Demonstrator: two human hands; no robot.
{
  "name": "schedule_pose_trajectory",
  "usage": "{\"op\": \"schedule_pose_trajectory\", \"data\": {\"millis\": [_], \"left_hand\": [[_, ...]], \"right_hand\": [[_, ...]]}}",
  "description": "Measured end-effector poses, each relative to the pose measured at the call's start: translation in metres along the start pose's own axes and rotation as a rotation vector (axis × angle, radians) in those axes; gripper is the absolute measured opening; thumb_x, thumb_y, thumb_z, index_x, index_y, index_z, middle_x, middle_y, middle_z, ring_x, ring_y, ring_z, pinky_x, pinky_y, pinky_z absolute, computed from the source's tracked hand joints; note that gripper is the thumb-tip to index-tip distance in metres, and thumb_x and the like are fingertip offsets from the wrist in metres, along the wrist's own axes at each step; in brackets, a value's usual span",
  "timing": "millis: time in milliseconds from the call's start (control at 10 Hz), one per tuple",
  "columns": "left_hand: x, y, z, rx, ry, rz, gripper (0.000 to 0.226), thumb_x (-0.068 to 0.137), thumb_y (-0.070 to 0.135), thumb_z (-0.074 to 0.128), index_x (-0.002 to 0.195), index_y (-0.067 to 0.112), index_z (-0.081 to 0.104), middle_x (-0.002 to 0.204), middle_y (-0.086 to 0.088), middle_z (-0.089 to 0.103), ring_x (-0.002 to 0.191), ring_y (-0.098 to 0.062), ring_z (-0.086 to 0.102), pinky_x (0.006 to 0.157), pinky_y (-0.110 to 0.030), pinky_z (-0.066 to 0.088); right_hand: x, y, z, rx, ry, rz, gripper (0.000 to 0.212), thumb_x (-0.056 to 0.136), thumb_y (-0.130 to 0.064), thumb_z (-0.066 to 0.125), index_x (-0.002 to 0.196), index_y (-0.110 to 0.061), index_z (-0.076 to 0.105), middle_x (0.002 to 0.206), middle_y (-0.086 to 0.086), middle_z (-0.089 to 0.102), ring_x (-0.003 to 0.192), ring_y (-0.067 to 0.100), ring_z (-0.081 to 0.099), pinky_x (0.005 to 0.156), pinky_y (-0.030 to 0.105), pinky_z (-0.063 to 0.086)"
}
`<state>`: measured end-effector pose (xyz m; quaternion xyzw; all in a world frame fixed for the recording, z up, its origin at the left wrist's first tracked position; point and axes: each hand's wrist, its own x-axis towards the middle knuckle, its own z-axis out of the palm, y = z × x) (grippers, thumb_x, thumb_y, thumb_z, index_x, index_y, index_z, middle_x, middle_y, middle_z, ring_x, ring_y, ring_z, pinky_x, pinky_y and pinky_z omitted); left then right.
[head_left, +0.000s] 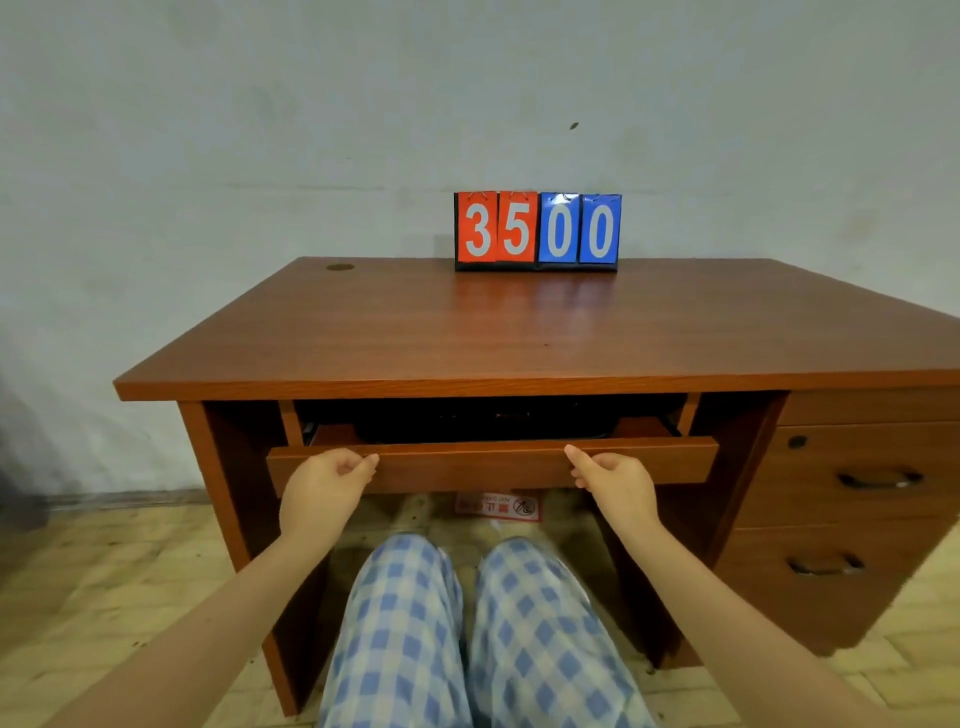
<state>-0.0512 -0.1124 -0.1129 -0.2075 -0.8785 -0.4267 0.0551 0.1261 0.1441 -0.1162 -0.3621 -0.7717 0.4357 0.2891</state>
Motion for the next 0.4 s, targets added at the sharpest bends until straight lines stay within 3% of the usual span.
{"op": "schedule_pose_trajectory", "data": {"millis": [200,400], "left_hand": [[0.032,-0.001,0.022,-0.092,0.058,-0.025,0.027,0.093,0.037,0.059,0.079,0.016,0.069,0.074,0.002,0.067,0.075,-0.014,0.060,0.061,-0.029,0.040],[0.028,-0.009,0.028,-0.036,0.035,0.076,0.025,0.093,0.036,0.057,0.075,0.022,0.066,0.077,0.006,0.063,0.079,-0.011,0.058,0.065,-0.026,0.038]], "right_hand": [[0.038,-0.004,0.016,0.025,-0.013,0.045,0.039,0.087,-0.049,0.063,0.064,-0.018,0.068,0.068,-0.001,0.070,0.072,0.017,0.066,0.079,0.044,0.055],[0.040,0.002,0.015,-0.059,-0.074,-0.056,0.038,0.093,-0.042,0.057,0.069,-0.014,0.068,0.068,0.001,0.068,0.073,0.021,0.066,0.075,0.040,0.052]]}}
